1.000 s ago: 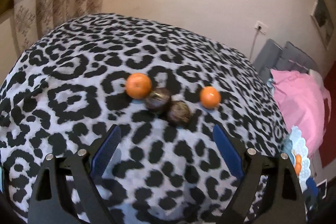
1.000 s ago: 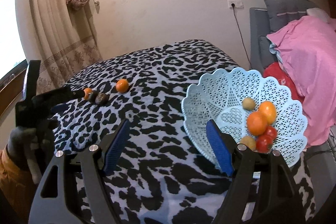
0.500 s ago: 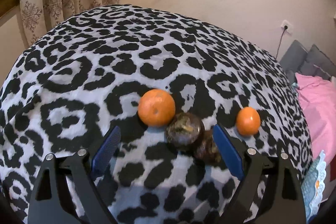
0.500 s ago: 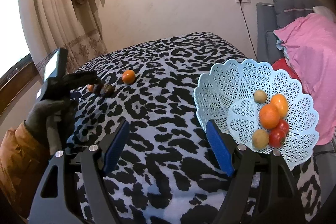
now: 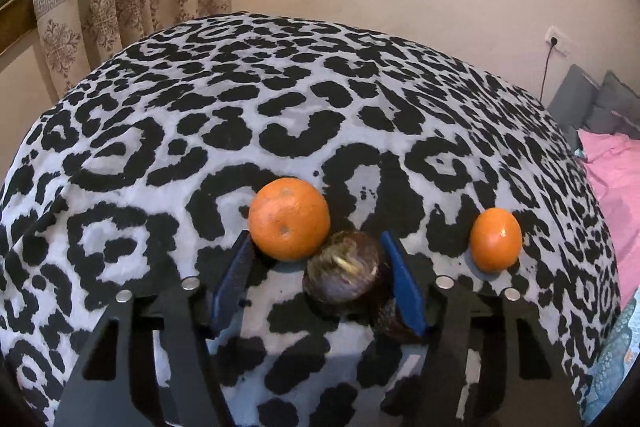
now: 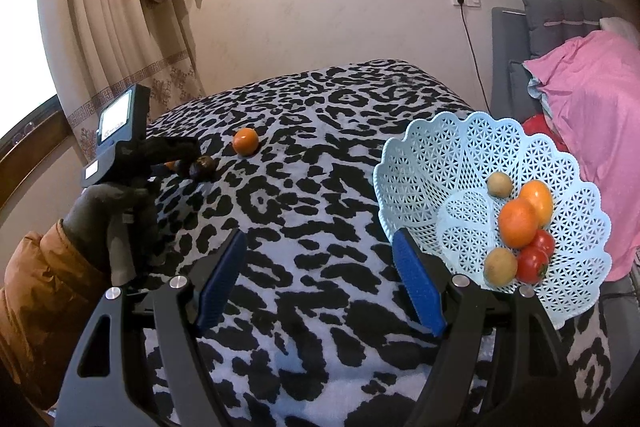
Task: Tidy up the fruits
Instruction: 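Grasp the dark brown round fruit with the left gripper, then grasp the mandarin orange with the right gripper while the left holds the brown fruit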
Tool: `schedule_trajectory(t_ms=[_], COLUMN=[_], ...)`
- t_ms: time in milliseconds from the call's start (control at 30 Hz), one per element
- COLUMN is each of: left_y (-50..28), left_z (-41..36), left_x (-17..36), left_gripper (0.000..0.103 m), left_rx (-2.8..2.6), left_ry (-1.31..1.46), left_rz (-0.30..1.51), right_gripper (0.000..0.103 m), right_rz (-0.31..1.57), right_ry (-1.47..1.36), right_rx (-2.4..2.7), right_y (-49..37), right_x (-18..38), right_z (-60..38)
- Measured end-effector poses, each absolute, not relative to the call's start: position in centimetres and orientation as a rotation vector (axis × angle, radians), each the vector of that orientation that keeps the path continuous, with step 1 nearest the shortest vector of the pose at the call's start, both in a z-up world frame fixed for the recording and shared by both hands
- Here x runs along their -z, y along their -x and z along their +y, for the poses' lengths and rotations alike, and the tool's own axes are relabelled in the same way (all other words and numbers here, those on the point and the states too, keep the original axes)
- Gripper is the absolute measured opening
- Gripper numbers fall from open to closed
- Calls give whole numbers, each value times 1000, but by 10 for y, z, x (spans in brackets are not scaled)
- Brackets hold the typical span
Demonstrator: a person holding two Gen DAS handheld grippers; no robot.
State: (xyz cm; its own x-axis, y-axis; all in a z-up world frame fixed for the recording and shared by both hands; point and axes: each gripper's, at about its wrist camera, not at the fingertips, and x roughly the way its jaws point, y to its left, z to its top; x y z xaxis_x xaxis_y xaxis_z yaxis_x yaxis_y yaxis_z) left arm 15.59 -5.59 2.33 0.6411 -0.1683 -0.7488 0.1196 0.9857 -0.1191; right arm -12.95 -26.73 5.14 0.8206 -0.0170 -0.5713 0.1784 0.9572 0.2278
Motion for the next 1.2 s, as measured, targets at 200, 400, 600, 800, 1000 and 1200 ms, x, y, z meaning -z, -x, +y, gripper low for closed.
schedule_trajectory(t_ms=[200, 400, 600, 800, 1000, 1200], left_y=[-137, -117, -98, -80, -69, -69], left_z=[-47, -26, 2, 23, 35, 39], left_x=[-24, -24, -25, -31, -32, -29], left_gripper=[40, 40, 40, 40, 40, 40], left_rx=[224, 249, 240, 204, 194, 198], left_ry=[99, 139, 183, 187, 194, 222], left_rz=[877, 871, 860, 808, 760, 751], right_gripper=[77, 77, 77, 77, 77, 77], right_rz=[606, 613, 624, 651, 688, 732], right_ry=[-272, -261, -248, -235, -225, -246], right_rx=[96, 75, 49, -14, -87, -98], right_y=[126, 120, 111, 81, 36, -19], right_x=[-51, -50, -52, -53, -52, -48], right_z=[-263, -254, -246, -231, -211, -206])
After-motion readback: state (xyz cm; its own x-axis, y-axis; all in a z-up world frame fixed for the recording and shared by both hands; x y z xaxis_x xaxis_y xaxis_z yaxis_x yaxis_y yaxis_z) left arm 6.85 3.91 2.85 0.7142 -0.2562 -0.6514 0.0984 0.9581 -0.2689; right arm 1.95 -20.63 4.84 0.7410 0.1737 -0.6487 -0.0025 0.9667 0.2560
